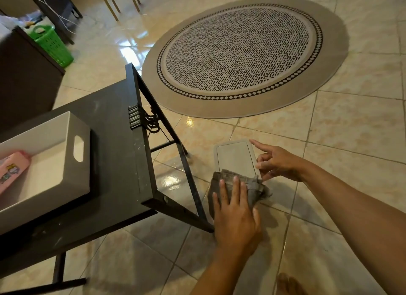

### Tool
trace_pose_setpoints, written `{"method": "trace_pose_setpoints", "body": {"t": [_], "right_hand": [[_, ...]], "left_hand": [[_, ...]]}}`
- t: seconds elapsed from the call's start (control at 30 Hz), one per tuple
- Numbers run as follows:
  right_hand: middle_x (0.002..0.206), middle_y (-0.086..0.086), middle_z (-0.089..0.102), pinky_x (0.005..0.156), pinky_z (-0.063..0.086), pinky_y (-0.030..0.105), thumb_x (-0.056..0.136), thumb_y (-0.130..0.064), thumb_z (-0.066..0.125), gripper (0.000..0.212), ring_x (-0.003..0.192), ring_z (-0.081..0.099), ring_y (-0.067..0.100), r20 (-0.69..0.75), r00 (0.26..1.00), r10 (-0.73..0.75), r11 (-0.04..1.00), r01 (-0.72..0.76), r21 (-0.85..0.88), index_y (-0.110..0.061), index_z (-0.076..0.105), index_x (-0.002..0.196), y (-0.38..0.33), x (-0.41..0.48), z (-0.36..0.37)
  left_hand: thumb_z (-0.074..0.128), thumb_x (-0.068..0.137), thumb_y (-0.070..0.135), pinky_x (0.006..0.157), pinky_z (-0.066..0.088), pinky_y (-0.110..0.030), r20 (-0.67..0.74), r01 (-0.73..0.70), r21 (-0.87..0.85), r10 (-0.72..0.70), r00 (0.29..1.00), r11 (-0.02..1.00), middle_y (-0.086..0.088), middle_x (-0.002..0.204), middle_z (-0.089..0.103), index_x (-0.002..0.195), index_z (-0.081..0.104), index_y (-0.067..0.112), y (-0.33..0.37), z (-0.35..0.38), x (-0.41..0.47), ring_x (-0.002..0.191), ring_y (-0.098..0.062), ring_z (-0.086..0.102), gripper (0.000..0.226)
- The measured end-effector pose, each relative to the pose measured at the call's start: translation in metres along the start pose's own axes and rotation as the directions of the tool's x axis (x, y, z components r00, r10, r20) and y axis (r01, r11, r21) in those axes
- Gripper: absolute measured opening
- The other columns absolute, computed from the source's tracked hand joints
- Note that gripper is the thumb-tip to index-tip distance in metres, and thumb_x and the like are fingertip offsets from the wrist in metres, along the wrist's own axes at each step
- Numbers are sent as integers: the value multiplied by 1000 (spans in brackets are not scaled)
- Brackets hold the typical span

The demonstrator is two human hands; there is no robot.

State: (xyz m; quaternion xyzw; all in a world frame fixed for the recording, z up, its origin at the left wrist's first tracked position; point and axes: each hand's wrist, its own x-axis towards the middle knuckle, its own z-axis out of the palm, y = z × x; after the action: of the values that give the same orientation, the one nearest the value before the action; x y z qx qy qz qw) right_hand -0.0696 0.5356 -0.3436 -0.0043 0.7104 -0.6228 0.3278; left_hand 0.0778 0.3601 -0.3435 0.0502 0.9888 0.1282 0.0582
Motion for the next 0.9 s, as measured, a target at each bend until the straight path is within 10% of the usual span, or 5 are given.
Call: {"method": "trace_pose_setpoints", "body": {"t": [0.2, 0.53, 0.9], "right_hand": [[72, 5, 49, 57, 49, 27, 92, 3, 60, 83, 64, 51, 16, 32, 999, 15, 999, -14, -40, -37, 23, 154, -2, 2, -3], [74, 6, 50, 57, 44, 28, 95, 4, 54, 78, 66, 47, 17, 36, 999, 10, 999, -9, -32, -36, 24, 155, -2, 4, -4], [94, 15, 64, 65, 56, 30, 93, 7, 54, 82, 78, 62, 25, 41, 999, 35, 997, -32, -73, -40, 25, 153, -4, 2, -2]], "left_hand": [[-4, 94, 55, 117, -8, -53, 46, -112, 0, 112, 993, 994, 2, 160, -10, 153, 0, 26, 18, -6, 17, 144, -29, -23, 66], [23, 99, 46, 117, -11, -51, 85, -221, 31, 218, 972, 975, 6, 161, -6, 154, 1, 28, 5, -11, 48, 145, -23, -20, 61], [14, 97, 48, 116, -13, -52, 69, -60, -1, 60, 996, 998, 5, 162, -10, 154, -1, 27, 4, -7, 53, 144, -24, -24, 62]]}}
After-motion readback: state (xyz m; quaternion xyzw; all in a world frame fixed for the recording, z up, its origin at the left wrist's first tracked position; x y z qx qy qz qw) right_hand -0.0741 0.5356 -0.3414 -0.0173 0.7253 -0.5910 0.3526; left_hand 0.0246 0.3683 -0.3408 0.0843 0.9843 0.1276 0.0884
